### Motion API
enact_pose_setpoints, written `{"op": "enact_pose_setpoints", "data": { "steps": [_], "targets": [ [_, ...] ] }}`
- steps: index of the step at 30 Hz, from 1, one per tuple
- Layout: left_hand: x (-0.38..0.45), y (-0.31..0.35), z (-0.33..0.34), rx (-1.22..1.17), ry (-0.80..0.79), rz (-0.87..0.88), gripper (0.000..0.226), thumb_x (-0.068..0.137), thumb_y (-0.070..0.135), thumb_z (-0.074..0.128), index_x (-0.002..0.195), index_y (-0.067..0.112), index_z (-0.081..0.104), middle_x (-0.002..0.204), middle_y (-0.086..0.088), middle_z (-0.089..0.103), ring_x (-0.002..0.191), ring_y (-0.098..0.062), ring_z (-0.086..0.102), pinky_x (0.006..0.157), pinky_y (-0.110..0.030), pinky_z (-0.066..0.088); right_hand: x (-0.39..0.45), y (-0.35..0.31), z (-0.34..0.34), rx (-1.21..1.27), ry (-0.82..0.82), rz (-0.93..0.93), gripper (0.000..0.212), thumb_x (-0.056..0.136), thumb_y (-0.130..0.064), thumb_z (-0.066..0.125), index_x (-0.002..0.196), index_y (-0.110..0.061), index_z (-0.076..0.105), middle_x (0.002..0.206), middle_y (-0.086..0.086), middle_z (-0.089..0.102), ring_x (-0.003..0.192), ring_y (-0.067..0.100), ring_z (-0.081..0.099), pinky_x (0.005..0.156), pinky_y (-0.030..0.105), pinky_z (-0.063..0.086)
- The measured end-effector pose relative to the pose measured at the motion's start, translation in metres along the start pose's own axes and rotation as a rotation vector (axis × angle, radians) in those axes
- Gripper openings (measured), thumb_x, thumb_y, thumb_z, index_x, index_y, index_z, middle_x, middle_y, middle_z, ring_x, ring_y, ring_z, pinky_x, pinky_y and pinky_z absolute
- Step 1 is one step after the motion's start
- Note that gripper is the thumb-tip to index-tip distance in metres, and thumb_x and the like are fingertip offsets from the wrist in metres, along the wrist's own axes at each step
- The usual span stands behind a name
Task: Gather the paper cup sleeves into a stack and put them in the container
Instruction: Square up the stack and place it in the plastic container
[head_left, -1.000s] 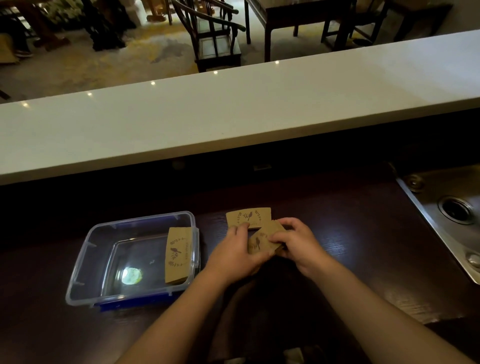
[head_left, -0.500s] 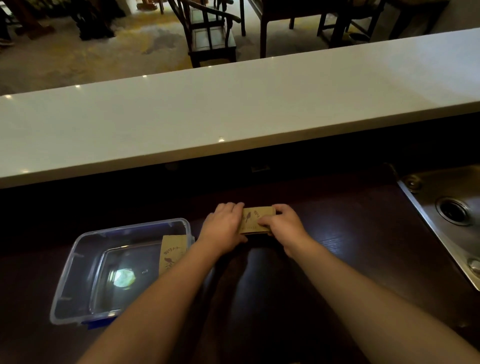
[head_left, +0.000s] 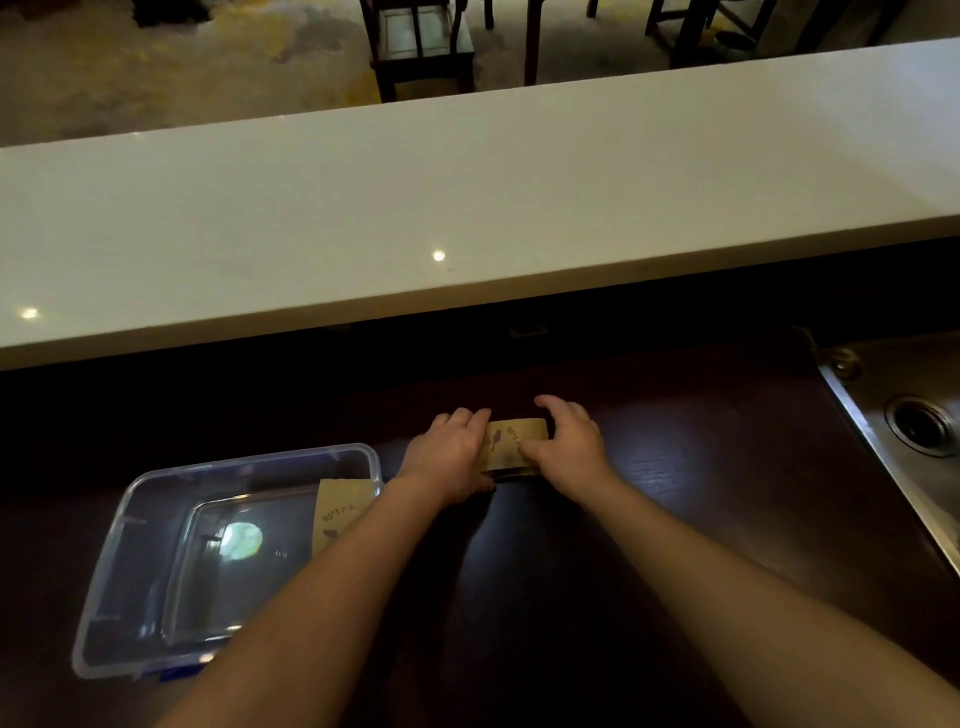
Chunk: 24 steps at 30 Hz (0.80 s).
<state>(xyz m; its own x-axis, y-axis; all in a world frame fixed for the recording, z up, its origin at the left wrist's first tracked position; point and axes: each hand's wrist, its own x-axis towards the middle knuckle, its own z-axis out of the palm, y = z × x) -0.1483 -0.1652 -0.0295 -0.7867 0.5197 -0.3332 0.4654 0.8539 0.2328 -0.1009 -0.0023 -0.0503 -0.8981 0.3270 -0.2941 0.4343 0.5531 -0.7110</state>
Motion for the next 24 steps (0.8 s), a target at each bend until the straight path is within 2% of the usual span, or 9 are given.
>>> {"op": "enact_pose_setpoints", "data": {
  "steps": [3, 5, 7, 9, 11, 17, 21, 24],
  "targets": [
    [0.002, -0.001, -0.001, -0.001, -0.007, 0.019, 0.090, 0.073, 0.031, 0.073, 0.147, 0.016, 0.025, 0.141, -0.006, 0.043, 0.126, -0.026, 0.042, 0.095, -0.044, 0.048, 0.003, -0.002, -0.003, -0.018, -0.058, -0.101, 0.079, 0.069, -0.023, 0.070, 0.140, -0.026, 0.037, 0.142, 0.005, 0.044, 0.126, 0.025, 0.037, 0.093, 0.029, 0.033],
    [0.002, 0.000, 0.000, -0.005, -0.006, 0.021, 0.085, 0.073, 0.025, 0.073, 0.145, 0.012, 0.030, 0.139, -0.008, 0.045, 0.125, -0.026, 0.043, 0.098, -0.042, 0.047, 0.004, -0.004, -0.007, -0.045, -0.227, -0.137, 0.095, 0.061, -0.031, 0.071, 0.145, -0.030, 0.026, 0.143, 0.006, 0.041, 0.129, 0.023, 0.033, 0.096, 0.026, 0.031],
    [0.003, 0.000, 0.002, -0.015, 0.000, 0.025, 0.081, 0.073, 0.024, 0.073, 0.143, 0.011, 0.034, 0.137, -0.009, 0.047, 0.124, -0.027, 0.044, 0.100, -0.042, 0.045, 0.004, -0.003, -0.011, -0.241, -0.362, -0.244, 0.104, 0.057, -0.035, 0.071, 0.147, -0.031, 0.017, 0.148, 0.003, 0.036, 0.133, 0.022, 0.026, 0.101, 0.031, 0.032],
    [0.003, -0.001, 0.002, -0.025, 0.003, 0.031, 0.077, 0.074, 0.024, 0.073, 0.141, 0.011, 0.036, 0.135, -0.009, 0.048, 0.122, -0.027, 0.045, 0.100, -0.042, 0.045, 0.005, -0.001, -0.013, -0.464, -0.364, -0.359, 0.101, 0.062, -0.031, 0.071, 0.147, -0.026, 0.016, 0.150, 0.002, 0.036, 0.134, 0.023, 0.025, 0.104, 0.041, 0.034],
    [0.003, -0.001, 0.001, -0.021, -0.001, 0.040, 0.076, 0.074, 0.024, 0.072, 0.140, 0.011, 0.037, 0.134, -0.010, 0.048, 0.121, -0.028, 0.044, 0.099, -0.041, 0.045, 0.007, 0.000, -0.015, -0.544, -0.328, -0.406, 0.092, 0.068, -0.026, 0.071, 0.145, -0.023, 0.021, 0.145, 0.005, 0.042, 0.132, 0.025, 0.032, 0.103, 0.043, 0.037],
    [0.000, 0.003, 0.001, 0.038, -0.027, 0.060, 0.077, 0.075, 0.021, 0.070, 0.141, 0.007, 0.033, 0.133, -0.015, 0.047, 0.121, -0.030, 0.043, 0.101, -0.037, 0.041, 0.007, 0.002, -0.017, -0.558, -0.334, -0.449, 0.087, 0.070, -0.022, 0.069, 0.144, -0.019, 0.024, 0.137, 0.010, 0.050, 0.127, 0.025, 0.038, 0.099, 0.039, 0.042],
    [0.000, 0.007, -0.002, 0.072, -0.026, 0.048, 0.075, 0.075, 0.019, 0.071, 0.139, 0.005, 0.034, 0.132, -0.016, 0.049, 0.120, -0.030, 0.045, 0.101, -0.036, 0.040, 0.011, 0.003, -0.016, -0.540, -0.331, -0.449, 0.092, 0.069, -0.023, 0.071, 0.146, -0.017, 0.021, 0.138, 0.010, 0.048, 0.126, 0.025, 0.037, 0.099, 0.037, 0.041],
    [-0.002, 0.010, -0.002, 0.082, -0.028, 0.049, 0.072, 0.076, 0.019, 0.071, 0.137, 0.005, 0.036, 0.132, -0.015, 0.049, 0.120, -0.030, 0.046, 0.102, -0.036, 0.041, 0.013, 0.002, -0.020, -0.477, -0.411, -0.375, 0.102, 0.066, -0.032, 0.073, 0.149, -0.017, 0.017, 0.143, 0.008, 0.043, 0.130, 0.024, 0.032, 0.102, 0.031, 0.035]
  ]
}}
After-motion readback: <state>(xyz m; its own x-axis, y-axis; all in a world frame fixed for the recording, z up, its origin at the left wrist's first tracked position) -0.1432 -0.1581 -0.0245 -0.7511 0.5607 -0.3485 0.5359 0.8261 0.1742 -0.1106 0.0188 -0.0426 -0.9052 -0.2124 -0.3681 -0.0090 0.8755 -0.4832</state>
